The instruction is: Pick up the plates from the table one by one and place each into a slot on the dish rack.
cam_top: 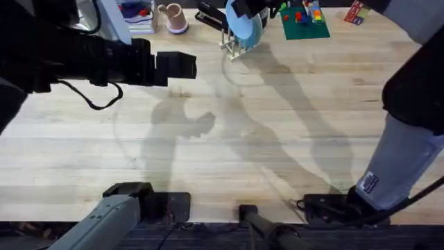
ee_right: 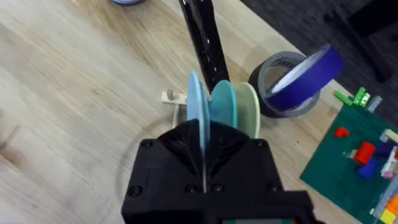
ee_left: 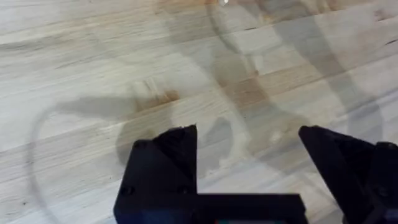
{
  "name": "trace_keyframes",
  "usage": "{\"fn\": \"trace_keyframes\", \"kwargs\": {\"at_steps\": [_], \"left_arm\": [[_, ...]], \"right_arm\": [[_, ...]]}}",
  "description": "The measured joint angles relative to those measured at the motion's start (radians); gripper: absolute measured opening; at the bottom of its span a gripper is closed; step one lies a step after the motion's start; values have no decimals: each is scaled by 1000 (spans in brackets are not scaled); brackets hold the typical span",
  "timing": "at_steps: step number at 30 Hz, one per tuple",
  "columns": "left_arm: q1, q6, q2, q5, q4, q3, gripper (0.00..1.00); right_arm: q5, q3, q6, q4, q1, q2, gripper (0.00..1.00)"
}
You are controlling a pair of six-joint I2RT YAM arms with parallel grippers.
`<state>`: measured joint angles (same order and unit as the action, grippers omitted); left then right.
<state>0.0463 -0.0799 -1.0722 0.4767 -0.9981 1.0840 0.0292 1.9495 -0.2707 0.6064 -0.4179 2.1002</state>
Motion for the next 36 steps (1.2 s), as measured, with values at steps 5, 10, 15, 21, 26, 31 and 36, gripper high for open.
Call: {"fn": "trace_keyframes", "kwargs": {"at_steps": [5,10,15,21,26,31,36], "left_arm": [[0,0,0,0,0,0,995],[0,0,0,0,0,0,995],[0,0,0,0,0,0,995],[0,0,0,0,0,0,995],[0,0,0,0,0,0,995],[0,0,0,0,0,0,995],[0,0,0,0,0,0,995]], "right_arm": [[0,0,0,-2,0,2,30],[-5,0,0,-1,0,3,30],[-36,0,0,-4,0,11,30],[-45,0,0,-5,0,30,30],[-45,0,0,-4,-2,35,30],[-45,0,0,-2,-2,56,30],[-45,0,0,0,-3,72,30]]}}
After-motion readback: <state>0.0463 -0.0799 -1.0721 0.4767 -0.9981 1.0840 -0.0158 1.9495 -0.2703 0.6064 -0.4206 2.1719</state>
